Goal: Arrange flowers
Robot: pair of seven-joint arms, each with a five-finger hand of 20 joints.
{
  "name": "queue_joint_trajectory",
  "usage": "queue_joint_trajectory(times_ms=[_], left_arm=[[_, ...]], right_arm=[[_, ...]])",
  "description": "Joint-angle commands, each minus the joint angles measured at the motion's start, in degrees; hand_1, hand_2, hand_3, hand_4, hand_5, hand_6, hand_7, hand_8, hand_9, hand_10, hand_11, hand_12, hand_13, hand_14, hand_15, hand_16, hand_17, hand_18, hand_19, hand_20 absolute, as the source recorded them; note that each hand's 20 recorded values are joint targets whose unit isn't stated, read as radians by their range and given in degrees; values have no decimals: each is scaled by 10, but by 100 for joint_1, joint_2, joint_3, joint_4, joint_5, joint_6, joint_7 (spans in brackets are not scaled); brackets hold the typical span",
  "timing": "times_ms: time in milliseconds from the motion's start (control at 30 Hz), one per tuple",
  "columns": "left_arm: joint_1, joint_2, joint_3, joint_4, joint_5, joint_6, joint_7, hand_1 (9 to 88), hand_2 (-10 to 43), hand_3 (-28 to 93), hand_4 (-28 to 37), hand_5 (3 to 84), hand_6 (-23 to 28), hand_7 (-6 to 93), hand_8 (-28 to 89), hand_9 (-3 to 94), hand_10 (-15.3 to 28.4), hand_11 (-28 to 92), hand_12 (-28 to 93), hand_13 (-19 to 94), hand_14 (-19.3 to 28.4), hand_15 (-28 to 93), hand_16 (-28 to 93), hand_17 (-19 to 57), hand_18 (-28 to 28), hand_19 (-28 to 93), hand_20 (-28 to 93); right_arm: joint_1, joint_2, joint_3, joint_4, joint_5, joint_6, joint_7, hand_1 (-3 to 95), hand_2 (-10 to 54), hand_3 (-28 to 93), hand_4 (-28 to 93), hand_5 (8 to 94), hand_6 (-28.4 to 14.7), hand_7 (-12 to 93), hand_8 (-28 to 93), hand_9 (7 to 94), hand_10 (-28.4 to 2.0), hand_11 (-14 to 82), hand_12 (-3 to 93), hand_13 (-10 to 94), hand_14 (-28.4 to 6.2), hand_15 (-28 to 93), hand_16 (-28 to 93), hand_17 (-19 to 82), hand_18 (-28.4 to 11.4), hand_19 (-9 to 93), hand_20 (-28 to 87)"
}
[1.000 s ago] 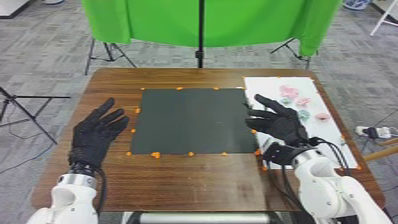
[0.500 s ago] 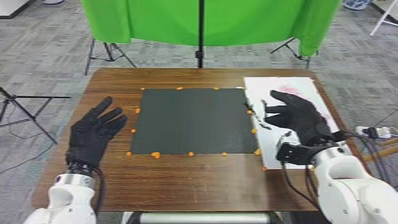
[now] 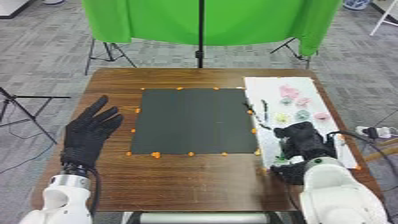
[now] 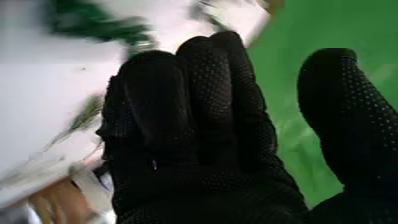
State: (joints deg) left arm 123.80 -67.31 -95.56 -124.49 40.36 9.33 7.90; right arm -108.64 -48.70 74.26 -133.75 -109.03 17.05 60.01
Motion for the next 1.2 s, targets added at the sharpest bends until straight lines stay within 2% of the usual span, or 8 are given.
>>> queue_joint_trajectory(times_ms=[33, 300, 633, 667, 700, 767, 1033, 1200], left_arm=[[39, -37, -25, -15, 13, 7, -41, 257, 100, 774, -246, 407, 81, 98, -92, 377, 193, 252, 104, 269, 270, 547, -92, -87, 257, 569, 102], [44, -37, -23, -24, 9, 28, -61, 257, 100, 773, -246, 409, 83, 102, -92, 377, 194, 258, 105, 269, 269, 548, -93, -87, 257, 569, 101], [30, -22, 2, -21, 0, 32, -61, 257, 100, 772, -245, 409, 85, 102, -93, 376, 195, 260, 104, 270, 269, 550, -94, -87, 257, 570, 100], [37, 7, 20, -27, -10, 59, -10, 257, 100, 772, -245, 409, 85, 102, -93, 376, 195, 260, 104, 270, 268, 550, -94, -87, 257, 571, 100], [13, -13, 26, -14, 4, 35, -57, 257, 100, 772, -245, 409, 85, 103, -92, 376, 195, 260, 104, 270, 268, 549, -94, -87, 257, 570, 100], [5, -3, 40, -7, -5, 29, -52, 257, 100, 772, -245, 409, 85, 103, -92, 376, 195, 261, 105, 270, 268, 550, -94, -87, 257, 571, 100], [56, 1, 6, -26, -4, 79, -46, 257, 100, 773, -245, 409, 85, 103, -93, 375, 196, 262, 104, 269, 268, 551, -94, -87, 257, 571, 99], [12, -4, 28, -7, 3, 42, -73, 257, 100, 772, -244, 408, 85, 104, -93, 375, 198, 263, 103, 270, 268, 552, -95, -87, 257, 571, 98]], right_arm=[[315, -102, -546, 337, -2847, -1130, 1258, 310, -28, 763, -217, 652, -74, 279, -142, 716, -174, 581, 207, 730, -132, 743, 139, 352, -279, 927, 187], [429, -142, -737, 561, -2997, -1684, 1407, 330, -48, 747, -212, 655, -82, 270, -135, 719, -183, 576, 209, 738, -132, 740, 143, 369, -283, 932, 184], [697, -239, -1119, 991, -2968, -2051, 1393, 331, -58, 735, -215, 655, -88, 273, -128, 714, -187, 573, 211, 737, -133, 736, 143, 370, -284, 932, 181], [769, -274, -1155, 1049, -2938, -2171, 1353, 331, -59, 734, -215, 655, -89, 274, -128, 714, -187, 573, 211, 737, -133, 736, 142, 371, -284, 932, 180], [805, -267, -1211, 1074, -2909, -2170, 1369, 331, -59, 733, -215, 654, -89, 277, -127, 713, -187, 573, 211, 737, -134, 737, 142, 371, -284, 932, 180], [953, -254, -1407, 1244, -2989, -2159, 1340, 330, -61, 730, -216, 654, -88, 278, -126, 710, -190, 574, 211, 736, -134, 737, 142, 370, -284, 932, 179], [1280, -395, -1946, 1615, -2912, -2751, 1249, 329, -65, 725, -217, 659, -89, 295, -127, 706, -190, 576, 210, 733, -134, 738, 141, 368, -284, 932, 174], [1565, -502, -2376, 1973, -2938, -3088, 1249, 371, -87, 739, -216, 669, -82, 332, -135, 713, -184, 583, 210, 740, -128, 743, 140, 377, -284, 932, 183]])
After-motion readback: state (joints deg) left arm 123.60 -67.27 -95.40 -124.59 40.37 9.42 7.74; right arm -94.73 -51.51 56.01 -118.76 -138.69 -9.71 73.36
